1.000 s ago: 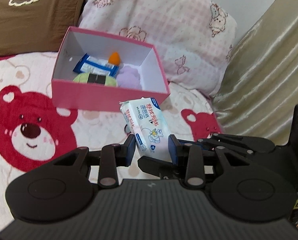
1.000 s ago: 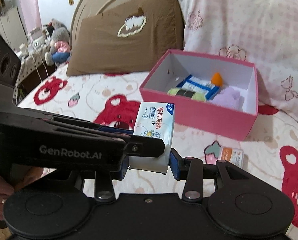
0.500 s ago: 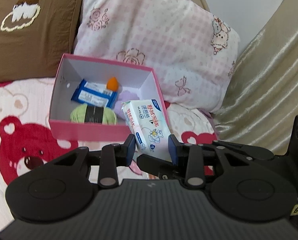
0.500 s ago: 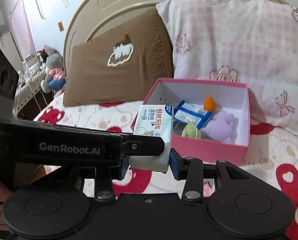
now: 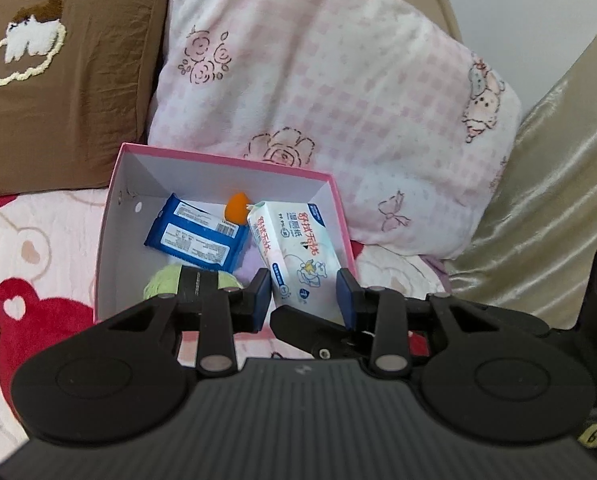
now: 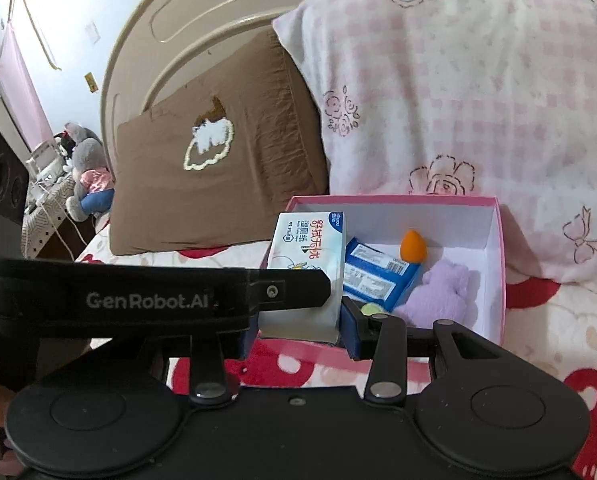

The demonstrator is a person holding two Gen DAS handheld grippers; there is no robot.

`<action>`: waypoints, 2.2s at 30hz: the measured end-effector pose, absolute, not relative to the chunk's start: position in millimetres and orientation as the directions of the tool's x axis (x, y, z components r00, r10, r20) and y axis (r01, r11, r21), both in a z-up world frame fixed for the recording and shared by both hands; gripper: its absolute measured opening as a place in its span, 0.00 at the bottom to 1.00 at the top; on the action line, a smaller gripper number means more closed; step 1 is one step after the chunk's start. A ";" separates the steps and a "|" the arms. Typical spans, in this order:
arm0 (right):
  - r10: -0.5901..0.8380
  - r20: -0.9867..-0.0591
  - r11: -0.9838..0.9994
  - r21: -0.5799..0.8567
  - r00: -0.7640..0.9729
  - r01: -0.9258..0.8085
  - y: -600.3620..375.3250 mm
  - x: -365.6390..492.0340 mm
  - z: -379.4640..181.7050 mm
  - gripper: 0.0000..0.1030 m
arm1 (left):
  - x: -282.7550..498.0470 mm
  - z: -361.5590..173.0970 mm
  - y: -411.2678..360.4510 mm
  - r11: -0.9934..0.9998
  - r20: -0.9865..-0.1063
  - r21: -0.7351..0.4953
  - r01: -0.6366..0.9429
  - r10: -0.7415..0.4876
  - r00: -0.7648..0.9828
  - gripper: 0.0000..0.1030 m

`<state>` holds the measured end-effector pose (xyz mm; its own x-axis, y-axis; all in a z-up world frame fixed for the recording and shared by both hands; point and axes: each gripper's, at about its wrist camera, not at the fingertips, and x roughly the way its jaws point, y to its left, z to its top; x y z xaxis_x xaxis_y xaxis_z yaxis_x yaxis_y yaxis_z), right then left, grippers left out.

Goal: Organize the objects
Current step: 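Lift the white wet-wipe pack with the left gripper and carry it over the box, then lower the white wet-wipe pack into the pink box with the left gripper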

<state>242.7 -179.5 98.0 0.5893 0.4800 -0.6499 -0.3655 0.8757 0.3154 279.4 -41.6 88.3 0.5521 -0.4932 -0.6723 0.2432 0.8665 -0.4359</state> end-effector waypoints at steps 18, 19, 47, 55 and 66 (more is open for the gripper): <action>0.522 -0.555 0.851 0.397 0.648 -0.344 -215.5 290.2 26.8 0.46 | 330.8 26.2 -73.9 0.864 -0.667 -0.418 0.280 -0.501 0.551 0.32; 0.517 -0.557 0.854 0.389 0.650 -0.346 -215.5 292.7 23.2 0.46 | 334.6 21.8 -73.9 0.863 -0.667 -0.425 0.275 -0.503 0.549 0.32; 0.412 -0.731 0.903 0.248 0.544 -0.351 -167.8 373.0 -29.8 0.45 | 404.6 -71.4 -33.1 0.775 -0.692 -0.631 -0.041 -0.539 0.480 0.33; 0.437 -0.745 0.890 0.279 0.503 -0.360 -169.4 384.8 -38.0 0.45 | 412.7 -79.9 -35.2 0.777 -0.722 -0.624 -0.090 -0.528 0.447 0.32; 0.375 -0.746 0.916 0.208 0.550 -0.342 -175.8 382.9 -41.0 0.46 | 410.1 -69.9 -37.1 0.815 -0.771 -0.563 -0.139 -0.457 0.444 0.47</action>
